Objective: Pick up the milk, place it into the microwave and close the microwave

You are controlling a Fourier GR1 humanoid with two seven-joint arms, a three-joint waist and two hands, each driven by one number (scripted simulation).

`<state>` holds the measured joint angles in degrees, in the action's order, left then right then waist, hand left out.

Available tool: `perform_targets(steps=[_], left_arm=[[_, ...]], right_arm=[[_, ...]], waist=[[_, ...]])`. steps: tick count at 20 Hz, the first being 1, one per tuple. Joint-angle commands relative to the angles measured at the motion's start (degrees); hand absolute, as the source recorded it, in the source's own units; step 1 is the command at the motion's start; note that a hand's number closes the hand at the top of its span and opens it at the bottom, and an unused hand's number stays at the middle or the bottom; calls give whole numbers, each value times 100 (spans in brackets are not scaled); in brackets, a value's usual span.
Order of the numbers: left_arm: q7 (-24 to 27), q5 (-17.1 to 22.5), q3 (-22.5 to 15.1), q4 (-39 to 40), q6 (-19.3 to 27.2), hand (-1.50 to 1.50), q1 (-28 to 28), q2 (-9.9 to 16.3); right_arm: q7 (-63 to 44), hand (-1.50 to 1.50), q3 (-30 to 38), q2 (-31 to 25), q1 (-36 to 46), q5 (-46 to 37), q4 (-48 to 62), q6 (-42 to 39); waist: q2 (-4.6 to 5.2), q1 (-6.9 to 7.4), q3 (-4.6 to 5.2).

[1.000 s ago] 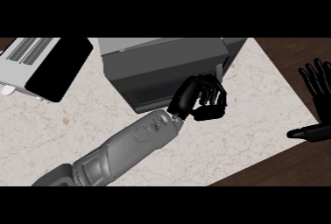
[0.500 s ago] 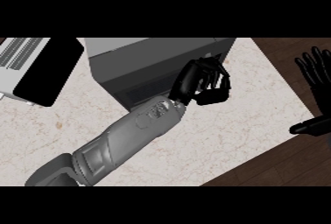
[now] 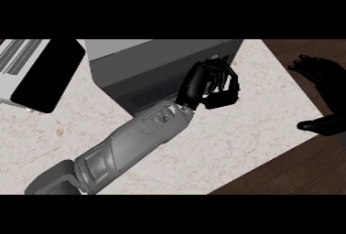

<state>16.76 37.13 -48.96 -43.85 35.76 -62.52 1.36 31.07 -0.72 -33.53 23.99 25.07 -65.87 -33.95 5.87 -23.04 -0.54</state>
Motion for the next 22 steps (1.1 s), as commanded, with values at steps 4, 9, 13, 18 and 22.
perform_targets(steps=[4, 9, 13, 18, 22], left_arm=[[-28, 150, 40, 227, -4, 150, -348, -129], [-42, 229, 25, 281, 95, 150, -378, -128], [21, 234, -15, 306, 246, 150, -330, -126], [43, 282, -27, 276, 341, 150, -327, -124], [50, 342, -12, 264, 450, 150, -286, -123]], right_arm=[[204, 150, -547, -114, 240, -84, -687, -938], [-14, 150, -754, -164, 257, 37, -1112, -1020], [-167, 150, -876, -151, 230, 121, -1386, -970], [-337, 150, -979, -177, 177, 282, -1726, -961], [-438, 150, -1059, -160, 133, 390, -1998, -932]], waist=[[8, -73, -8], [-3, -188, -9], [28, -257, -15], [18, -373, -12], [-3, -417, -7]])
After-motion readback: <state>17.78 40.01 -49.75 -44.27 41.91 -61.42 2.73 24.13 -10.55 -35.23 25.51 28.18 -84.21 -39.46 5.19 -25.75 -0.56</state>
